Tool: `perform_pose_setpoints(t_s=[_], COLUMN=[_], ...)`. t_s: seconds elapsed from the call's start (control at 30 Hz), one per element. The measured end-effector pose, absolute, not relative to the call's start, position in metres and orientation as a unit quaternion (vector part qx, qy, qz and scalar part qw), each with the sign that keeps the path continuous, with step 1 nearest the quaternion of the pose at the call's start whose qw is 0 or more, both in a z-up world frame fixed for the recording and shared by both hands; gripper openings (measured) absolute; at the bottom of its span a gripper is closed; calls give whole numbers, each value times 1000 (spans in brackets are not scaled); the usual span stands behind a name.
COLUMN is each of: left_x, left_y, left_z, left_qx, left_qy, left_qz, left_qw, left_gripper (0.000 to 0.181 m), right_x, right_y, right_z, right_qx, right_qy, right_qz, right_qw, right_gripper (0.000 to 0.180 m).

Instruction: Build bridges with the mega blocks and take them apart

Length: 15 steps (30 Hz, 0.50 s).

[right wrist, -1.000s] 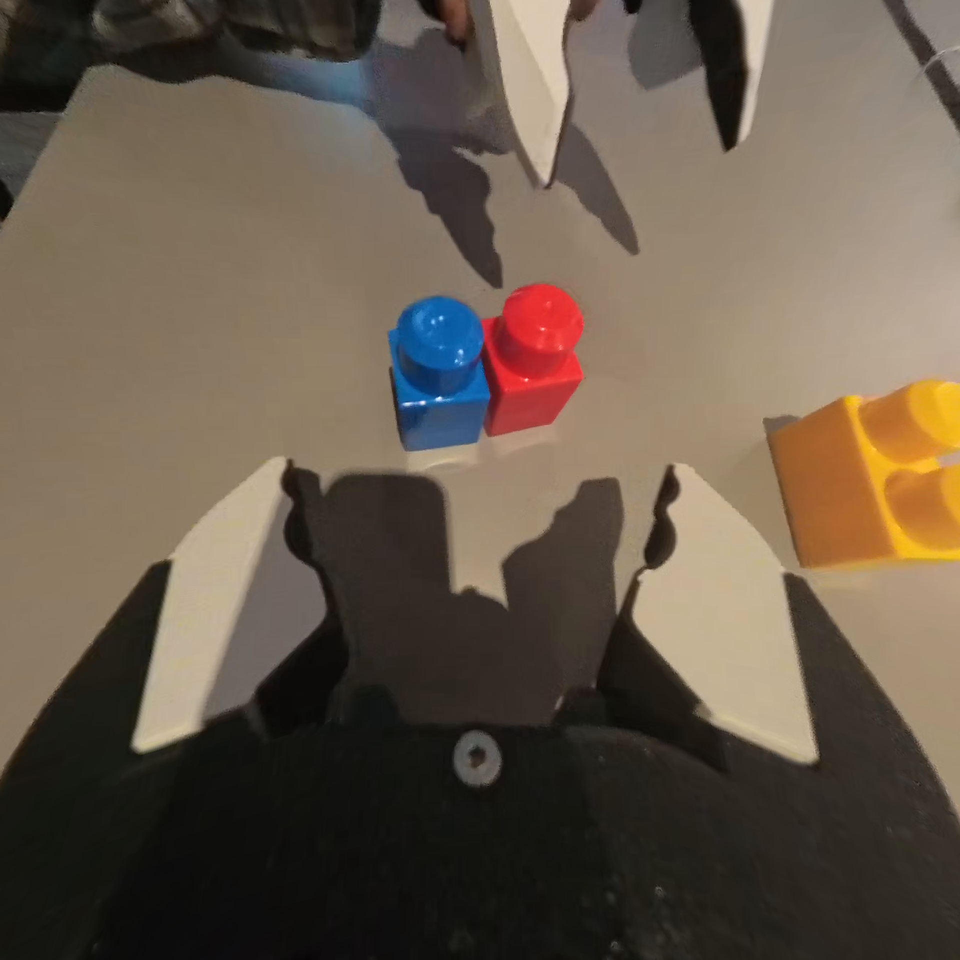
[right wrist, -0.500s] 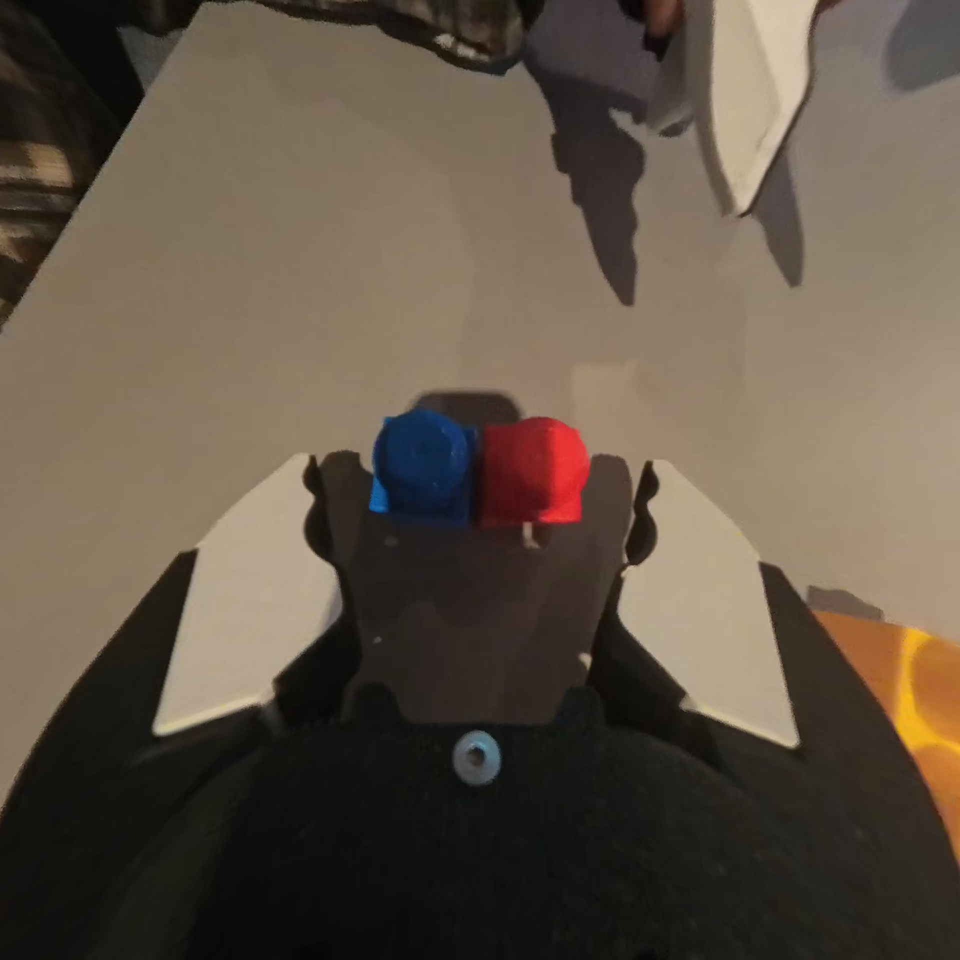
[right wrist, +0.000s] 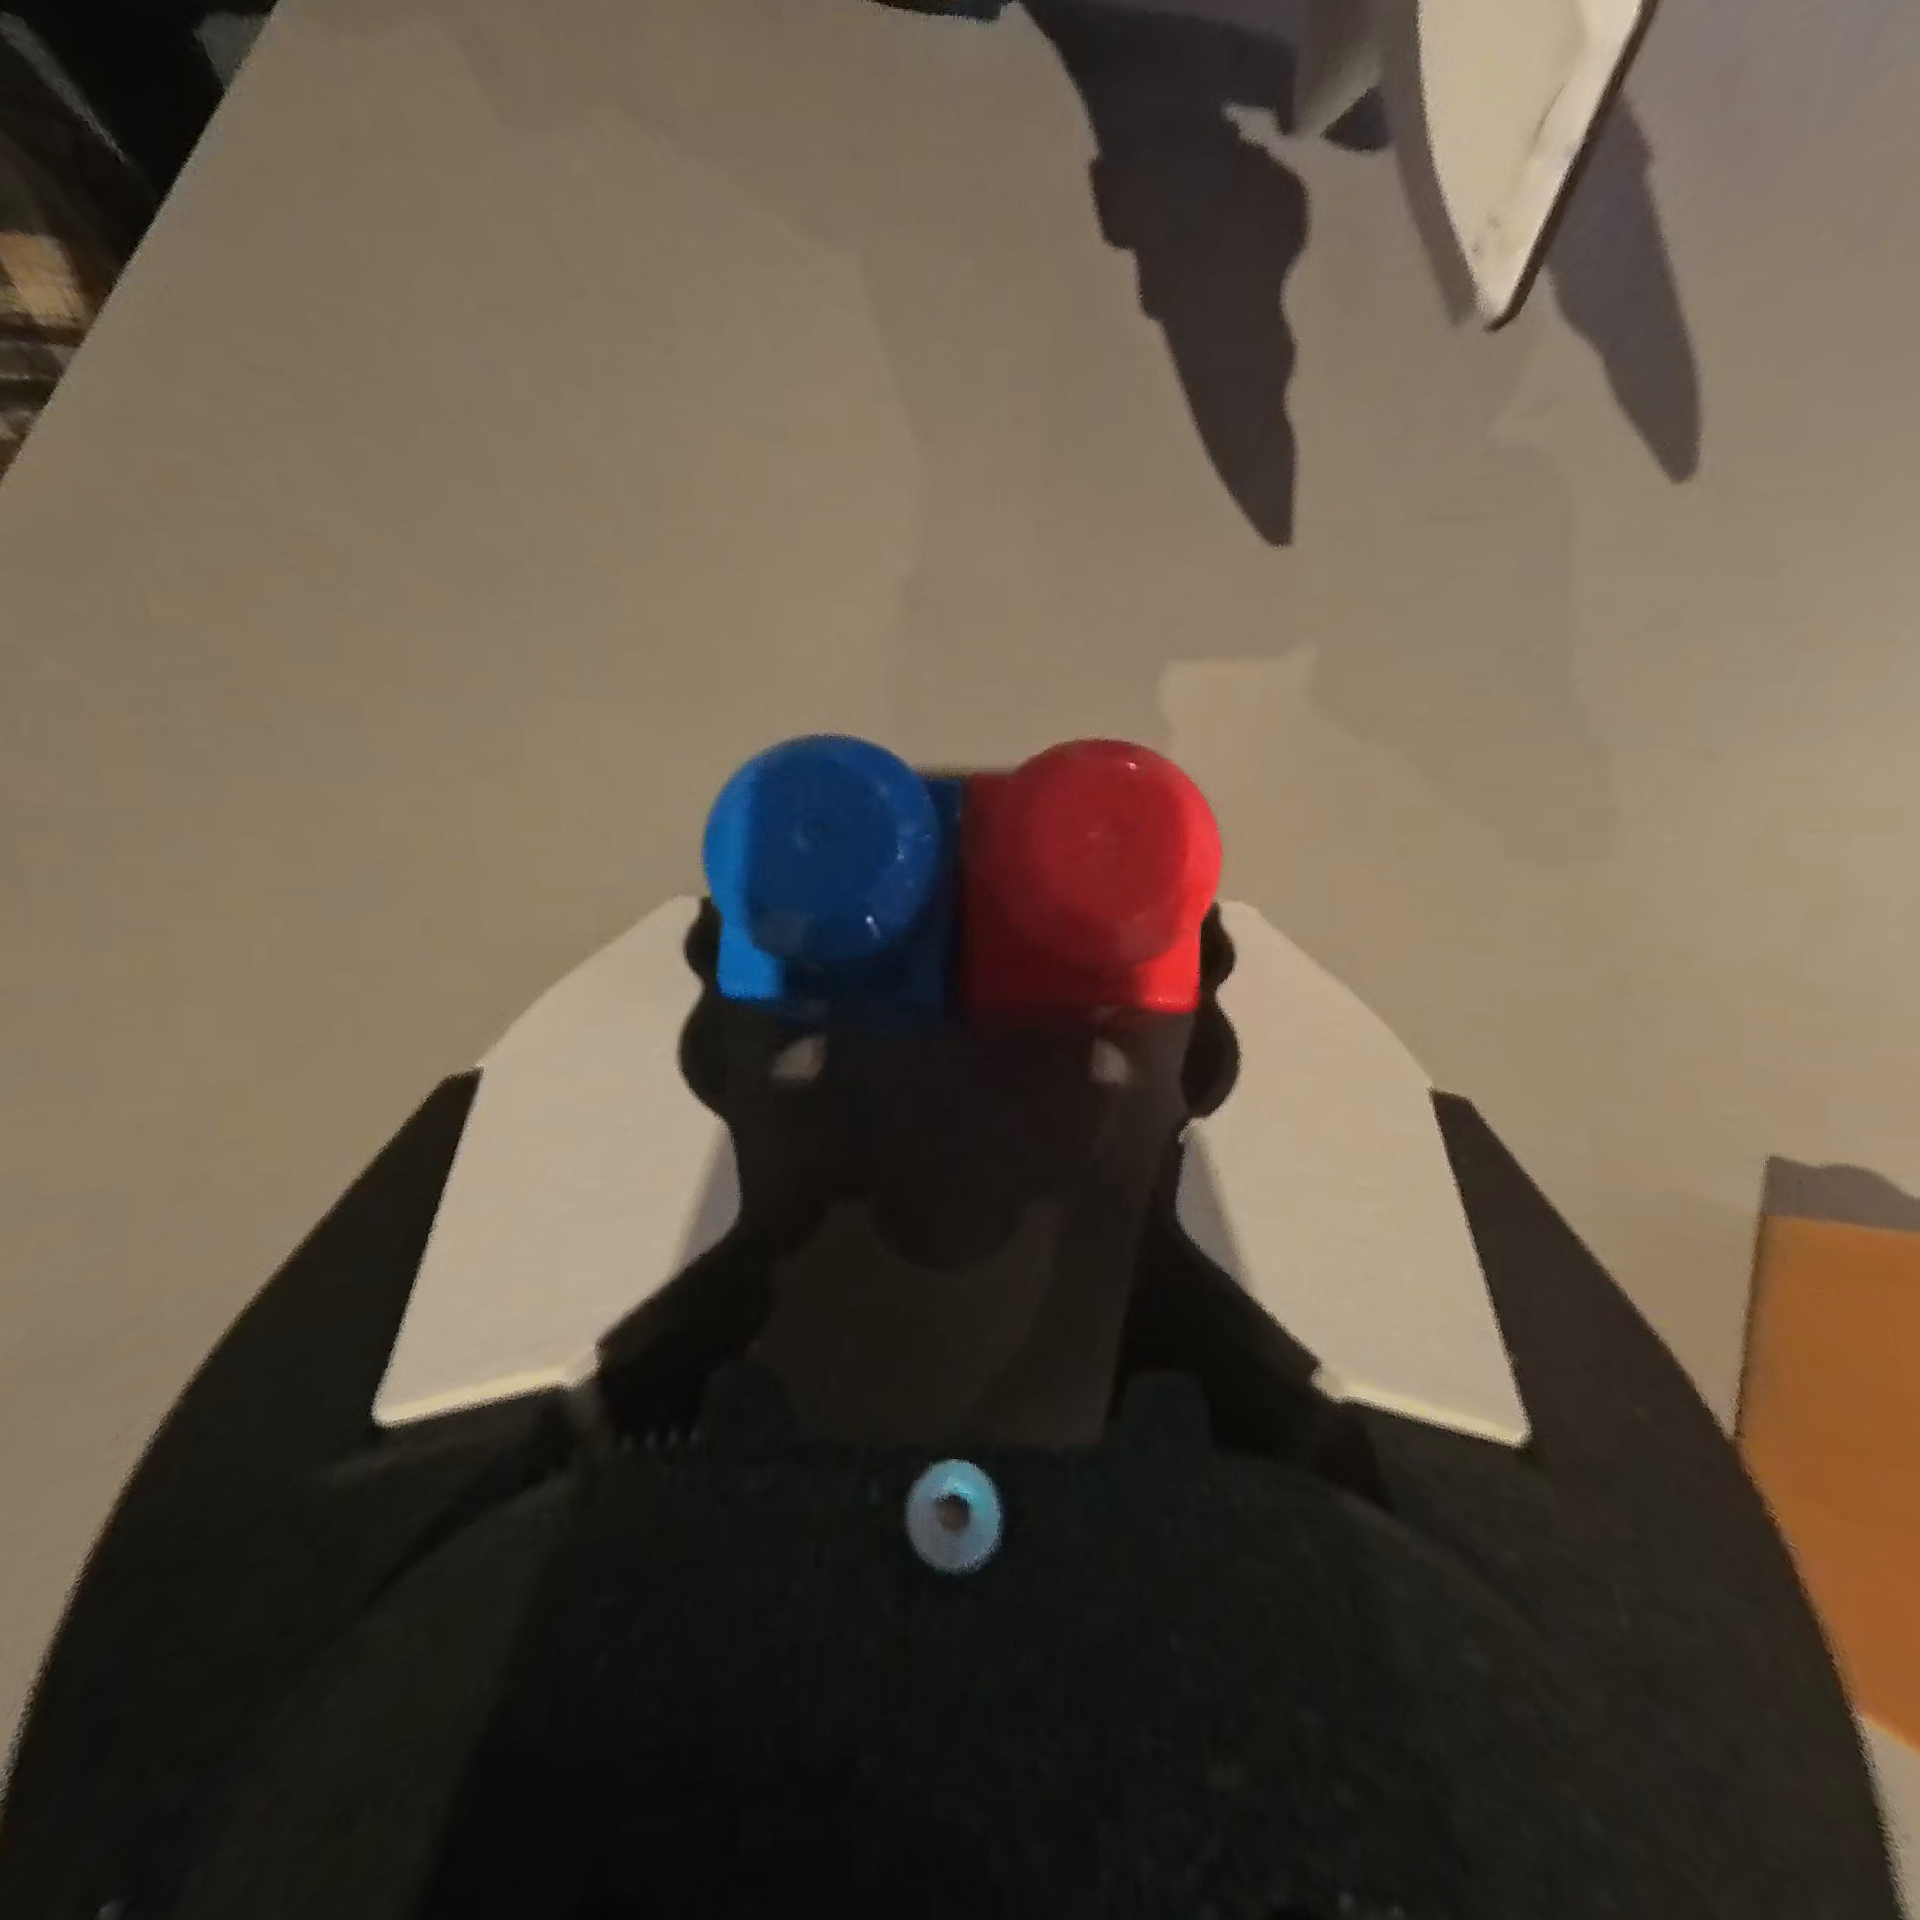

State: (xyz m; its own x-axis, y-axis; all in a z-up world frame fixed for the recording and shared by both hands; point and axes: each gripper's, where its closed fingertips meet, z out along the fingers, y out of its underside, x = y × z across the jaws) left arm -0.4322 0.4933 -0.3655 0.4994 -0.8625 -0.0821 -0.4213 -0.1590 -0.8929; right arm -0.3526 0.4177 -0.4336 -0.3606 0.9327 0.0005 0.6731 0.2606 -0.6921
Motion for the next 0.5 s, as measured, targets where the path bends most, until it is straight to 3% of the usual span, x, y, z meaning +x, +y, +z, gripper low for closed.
perform_pose_setpoints(t_s=[0.03,0.13,0.23,0.33,0.5], left_x=[-432,-431,-430,-431,-433], left_y=[493,492,492,492,493], left_z=[-366,-370,-374,-376,-374], left_qx=[-725,-727,-729,-731,-733], left_qy=[444,447,450,451,447], left_qz=[-231,-231,-230,-229,-228], left_qw=[473,467,461,458,460], left_gripper=[75,75,75,75,75], right_x=[-353,-354,-354,-355,-353], right_y=[418,419,417,421,424], right_z=[-434,-433,-430,-431,-428], right_qx=[-524,-528,-524,-535,-534], right_qy=[-766,-762,-760,-754,-751], right_qz=[306,308,325,319,318], right_qw=[212,214,205,209,223], right_gripper=[86,81,59,81,87])
